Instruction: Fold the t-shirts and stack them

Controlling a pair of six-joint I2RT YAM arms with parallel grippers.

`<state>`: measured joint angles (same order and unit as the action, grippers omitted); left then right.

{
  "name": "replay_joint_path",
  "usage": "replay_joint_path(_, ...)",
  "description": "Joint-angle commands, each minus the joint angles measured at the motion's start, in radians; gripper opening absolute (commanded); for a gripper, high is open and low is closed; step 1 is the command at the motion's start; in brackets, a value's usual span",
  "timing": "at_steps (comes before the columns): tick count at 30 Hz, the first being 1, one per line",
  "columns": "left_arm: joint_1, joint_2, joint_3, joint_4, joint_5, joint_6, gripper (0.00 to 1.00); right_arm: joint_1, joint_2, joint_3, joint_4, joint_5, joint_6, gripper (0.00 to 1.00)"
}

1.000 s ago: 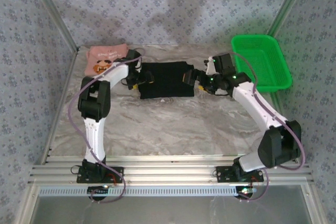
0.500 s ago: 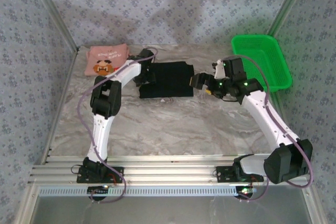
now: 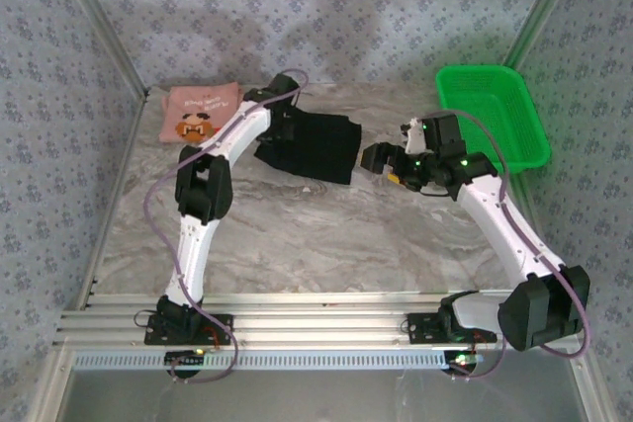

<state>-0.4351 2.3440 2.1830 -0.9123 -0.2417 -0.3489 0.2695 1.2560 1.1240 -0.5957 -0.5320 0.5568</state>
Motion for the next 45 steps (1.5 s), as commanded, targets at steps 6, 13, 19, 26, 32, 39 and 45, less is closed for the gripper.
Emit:
replay_joint_path(6, 0.046, 0.089, 0.416, -0.14, -0.134, 0.284, 0.04, -0.002, -0.002, 0.003, 0.019, -0.028, 0.001, 1.0)
replay_joint_path(13, 0.13, 0.12, 0.486, -0.127, -0.107, 0.341, 0.03, -0.004, 0.024, 0.007, 0.008, -0.026, -0.001, 1.0)
replay_joint_path(19, 0.19, 0.121, 0.497, -0.106, -0.061, 0.375, 0.03, 0.001, 0.075, 0.03, 0.008, -0.029, 0.002, 1.0)
replay_joint_path(26, 0.232, 0.115, 0.523, -0.093, -0.02, 0.401, 0.03, 0.017, 0.137, 0.059, 0.025, -0.028, 0.011, 1.0)
replay_joint_path(32, 0.284, 0.091, 0.53, -0.092, -0.01, 0.421, 0.03, 0.026, 0.172, 0.093, 0.024, -0.029, 0.009, 1.0)
replay_joint_path(39, 0.355, 0.077, 0.535, -0.072, 0.059, 0.415, 0.03, 0.027, 0.207, 0.109, 0.028, -0.042, 0.013, 1.0)
replay_joint_path(45, 0.394, 0.068, 0.535, -0.068, 0.095, 0.42, 0.03, 0.038, 0.244, 0.137, 0.028, -0.05, 0.018, 1.0)
